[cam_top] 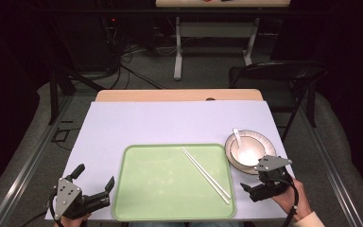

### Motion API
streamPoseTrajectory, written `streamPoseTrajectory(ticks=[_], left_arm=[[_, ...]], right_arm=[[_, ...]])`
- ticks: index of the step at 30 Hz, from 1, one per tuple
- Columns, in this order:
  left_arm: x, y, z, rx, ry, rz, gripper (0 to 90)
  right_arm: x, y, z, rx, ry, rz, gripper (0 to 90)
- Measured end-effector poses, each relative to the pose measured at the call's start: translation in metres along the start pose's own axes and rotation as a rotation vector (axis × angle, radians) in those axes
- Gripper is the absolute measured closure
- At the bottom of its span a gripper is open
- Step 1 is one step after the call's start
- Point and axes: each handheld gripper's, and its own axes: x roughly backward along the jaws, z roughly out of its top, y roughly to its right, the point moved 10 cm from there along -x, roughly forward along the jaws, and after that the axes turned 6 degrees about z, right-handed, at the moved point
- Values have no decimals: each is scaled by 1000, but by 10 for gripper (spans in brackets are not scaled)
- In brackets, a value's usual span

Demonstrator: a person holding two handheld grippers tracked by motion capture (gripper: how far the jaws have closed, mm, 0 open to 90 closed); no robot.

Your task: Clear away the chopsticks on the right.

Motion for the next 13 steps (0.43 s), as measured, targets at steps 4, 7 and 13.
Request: streamPoseTrajectory(ticks=[4, 7, 13], left_arm=[[0, 1, 0, -6, -1, -4, 1], [0, 0, 0, -1, 0, -1, 0], [-1, 1, 0, -5, 0, -4, 0]], right_arm=[[7, 2, -15, -23, 22, -10, 0], [13, 3, -23, -36, 39, -23, 0], [18, 2, -31, -45, 64, -26, 0]])
